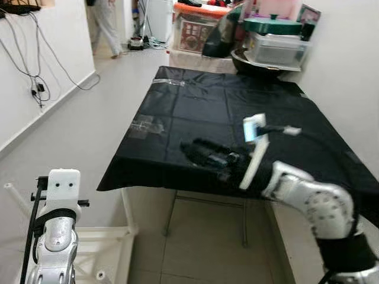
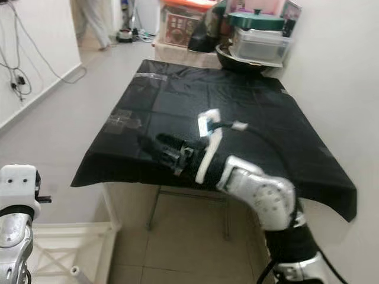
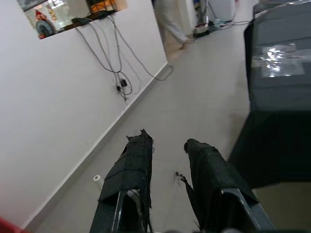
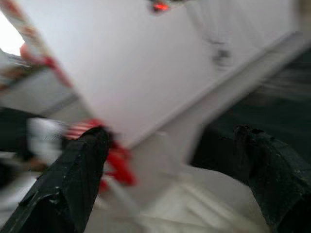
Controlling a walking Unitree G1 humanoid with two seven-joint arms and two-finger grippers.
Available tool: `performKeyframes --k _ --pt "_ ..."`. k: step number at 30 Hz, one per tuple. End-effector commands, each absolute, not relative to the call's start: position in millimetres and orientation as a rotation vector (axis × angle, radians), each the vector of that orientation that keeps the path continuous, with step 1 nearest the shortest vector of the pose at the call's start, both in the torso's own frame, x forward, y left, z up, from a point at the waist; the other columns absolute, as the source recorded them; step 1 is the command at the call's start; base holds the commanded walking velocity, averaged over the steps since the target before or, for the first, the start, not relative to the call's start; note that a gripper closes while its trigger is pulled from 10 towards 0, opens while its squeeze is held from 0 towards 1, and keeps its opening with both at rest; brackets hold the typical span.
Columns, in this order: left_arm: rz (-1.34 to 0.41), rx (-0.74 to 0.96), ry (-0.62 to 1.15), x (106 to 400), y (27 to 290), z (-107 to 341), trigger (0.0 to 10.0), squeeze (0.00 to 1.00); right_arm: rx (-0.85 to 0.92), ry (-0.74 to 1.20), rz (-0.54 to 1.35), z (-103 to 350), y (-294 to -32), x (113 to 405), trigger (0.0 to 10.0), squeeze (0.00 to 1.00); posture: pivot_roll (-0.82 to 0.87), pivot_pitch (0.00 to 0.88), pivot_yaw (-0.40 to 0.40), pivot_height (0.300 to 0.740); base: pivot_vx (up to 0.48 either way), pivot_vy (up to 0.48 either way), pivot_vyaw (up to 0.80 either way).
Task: Building children table
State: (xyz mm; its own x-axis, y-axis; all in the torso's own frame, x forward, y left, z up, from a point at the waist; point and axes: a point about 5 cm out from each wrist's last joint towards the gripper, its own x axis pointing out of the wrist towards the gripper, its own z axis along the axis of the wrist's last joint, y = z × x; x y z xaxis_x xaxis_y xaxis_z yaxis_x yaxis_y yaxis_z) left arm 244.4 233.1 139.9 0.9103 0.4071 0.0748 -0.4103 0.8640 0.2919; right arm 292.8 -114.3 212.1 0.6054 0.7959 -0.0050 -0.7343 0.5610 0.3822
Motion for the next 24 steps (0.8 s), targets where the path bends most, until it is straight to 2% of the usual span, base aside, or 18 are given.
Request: performKeyframes --k 1,2,6,9,15,24 --pt "0.421 0.309 0.002 242 230 138 10.0 0.0 0.287 0.191 0.811 203 -118 299 10.0 0.0 0.02 0.0 -0.094 0.74 0.0 0.0 0.0" --pt "0.415 0.3 0.008 241 229 137 10.0 0.0 0.217 0.196 0.728 194 -120 304 10.0 0.0 0.02 0.0 -0.092 0.74 0.0 0.0 0.0" --pt "0.41 0.292 0.012 239 228 136 10.0 0.0 0.17 0.204 0.655 187 -123 308 10.0 0.0 0.02 0.0 -0.092 0.74 0.0 0.0 0.0" --pt "0.386 0.259 0.032 234 223 131 10.0 0.0 0.092 0.198 0.522 170 -131 312 10.0 0.0 0.03 0.0 -0.088 0.74 0.0 0.0 0.0" --pt "0.371 0.248 0.046 232 220 129 10.0 0.0 0.054 0.179 0.516 163 -127 310 10.0 0.0 0.03 0.0 -0.088 0.74 0.0 0.0 0.0" --pt "0.352 0.243 0.057 229 218 127 10.0 0.0 -0.023 0.14 0.474 157 -124 314 10.0 0.0 0.04 0.0 -0.086 0.74 0.0 0.31 0.0"
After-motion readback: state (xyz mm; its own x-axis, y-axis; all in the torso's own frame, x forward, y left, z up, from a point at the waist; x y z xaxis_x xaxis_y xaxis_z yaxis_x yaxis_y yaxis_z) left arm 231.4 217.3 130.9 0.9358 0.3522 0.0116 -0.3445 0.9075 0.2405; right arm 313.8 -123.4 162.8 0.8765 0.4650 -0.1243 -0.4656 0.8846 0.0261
